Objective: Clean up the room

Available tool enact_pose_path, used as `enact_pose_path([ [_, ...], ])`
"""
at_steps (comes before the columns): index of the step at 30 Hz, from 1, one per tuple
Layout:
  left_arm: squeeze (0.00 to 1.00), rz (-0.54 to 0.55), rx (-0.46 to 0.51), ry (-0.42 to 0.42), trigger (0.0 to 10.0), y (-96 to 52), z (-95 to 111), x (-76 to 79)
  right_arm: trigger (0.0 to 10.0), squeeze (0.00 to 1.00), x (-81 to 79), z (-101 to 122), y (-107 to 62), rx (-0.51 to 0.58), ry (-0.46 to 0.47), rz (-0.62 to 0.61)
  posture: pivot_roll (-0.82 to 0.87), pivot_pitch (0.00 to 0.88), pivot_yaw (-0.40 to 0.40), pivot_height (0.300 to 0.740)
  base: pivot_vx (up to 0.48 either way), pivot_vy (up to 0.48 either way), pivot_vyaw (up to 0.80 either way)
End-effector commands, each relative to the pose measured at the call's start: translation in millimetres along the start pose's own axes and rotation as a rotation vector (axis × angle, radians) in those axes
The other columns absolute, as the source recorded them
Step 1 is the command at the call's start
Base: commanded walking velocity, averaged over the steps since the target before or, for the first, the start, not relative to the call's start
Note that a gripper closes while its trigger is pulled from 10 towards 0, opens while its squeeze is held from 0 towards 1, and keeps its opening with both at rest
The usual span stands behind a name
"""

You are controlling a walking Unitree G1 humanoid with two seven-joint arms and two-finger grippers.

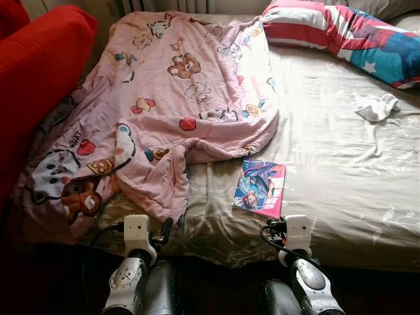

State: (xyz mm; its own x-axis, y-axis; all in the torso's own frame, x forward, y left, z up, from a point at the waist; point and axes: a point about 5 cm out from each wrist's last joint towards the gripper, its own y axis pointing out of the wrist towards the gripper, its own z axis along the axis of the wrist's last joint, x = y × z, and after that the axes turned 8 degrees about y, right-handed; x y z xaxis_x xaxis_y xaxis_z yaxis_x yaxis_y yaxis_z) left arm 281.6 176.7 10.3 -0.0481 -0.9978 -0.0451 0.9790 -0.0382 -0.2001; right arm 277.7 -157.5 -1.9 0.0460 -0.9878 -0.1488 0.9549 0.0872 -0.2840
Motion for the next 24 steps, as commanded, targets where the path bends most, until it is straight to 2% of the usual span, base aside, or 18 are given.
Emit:
enact_pose_path([
  [1,0.0,-0.002,-0.027,-0.004,10.0,-1.7,-4.6,-0.3,10.0,0.0,0.9,-2.2,-1.3,-0.007,0.004,-0.005,-0.07,0.178,0.029,0.623,0.0,0.0,0.0],
  [24,0.0,-0.027,-0.017,0.006,10.0,0.6,-1.3,0.0,10.0,0.0,-1.8,-1.6,-0.7,0.0,0.006,-0.003,-0.07,0.177,0.039,0.623,0.285,0.0,0.0],
])
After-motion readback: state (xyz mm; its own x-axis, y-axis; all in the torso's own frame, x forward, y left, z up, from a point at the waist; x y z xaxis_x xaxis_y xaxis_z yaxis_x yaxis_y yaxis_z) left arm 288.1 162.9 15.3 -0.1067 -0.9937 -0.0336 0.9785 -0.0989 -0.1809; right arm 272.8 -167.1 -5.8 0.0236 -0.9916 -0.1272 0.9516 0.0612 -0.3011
